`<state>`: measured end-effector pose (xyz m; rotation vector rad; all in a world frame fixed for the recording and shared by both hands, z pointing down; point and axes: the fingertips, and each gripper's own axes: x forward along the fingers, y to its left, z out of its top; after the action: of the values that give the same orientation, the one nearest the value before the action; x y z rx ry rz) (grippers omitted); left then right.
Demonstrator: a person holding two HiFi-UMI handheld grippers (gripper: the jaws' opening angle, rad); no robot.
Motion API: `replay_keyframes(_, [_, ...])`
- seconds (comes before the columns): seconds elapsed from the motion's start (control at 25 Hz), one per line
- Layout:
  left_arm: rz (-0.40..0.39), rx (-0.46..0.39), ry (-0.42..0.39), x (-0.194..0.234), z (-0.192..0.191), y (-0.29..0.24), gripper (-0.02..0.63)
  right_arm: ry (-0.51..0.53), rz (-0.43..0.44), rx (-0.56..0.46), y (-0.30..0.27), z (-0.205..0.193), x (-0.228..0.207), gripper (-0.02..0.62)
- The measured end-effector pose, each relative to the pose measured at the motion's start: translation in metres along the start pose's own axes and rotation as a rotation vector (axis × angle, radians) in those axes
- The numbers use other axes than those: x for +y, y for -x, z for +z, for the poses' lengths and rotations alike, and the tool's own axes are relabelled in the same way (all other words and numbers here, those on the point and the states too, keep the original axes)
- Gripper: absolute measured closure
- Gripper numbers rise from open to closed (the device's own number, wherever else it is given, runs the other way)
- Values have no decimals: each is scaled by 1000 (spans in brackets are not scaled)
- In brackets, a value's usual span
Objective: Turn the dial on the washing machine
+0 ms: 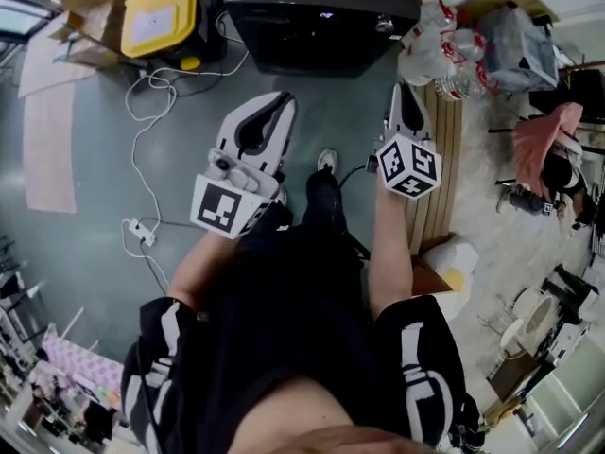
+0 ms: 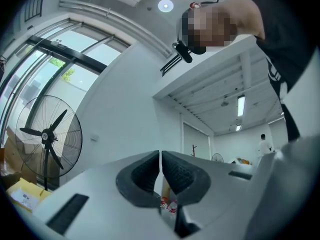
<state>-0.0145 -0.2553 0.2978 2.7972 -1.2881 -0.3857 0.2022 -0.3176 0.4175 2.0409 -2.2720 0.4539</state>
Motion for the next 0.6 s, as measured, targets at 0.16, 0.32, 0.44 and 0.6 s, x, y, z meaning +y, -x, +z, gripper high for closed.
replay_keyframes(0.16, [3, -8, 7, -31, 39, 50, 572, -10, 42, -39, 105, 41, 49, 551])
replay_keyframes(0.32, [12, 1, 6, -54, 54, 71, 572, 4, 96, -44, 163, 62, 73, 558])
replay_keyframes(0.44, [24, 0, 4, -71, 52, 80, 572, 19, 138, -57, 186, 63, 79, 561])
replay_keyframes(0.6, [12, 7, -3, -98, 45, 96, 572, 31, 161, -48, 214, 48, 81, 568])
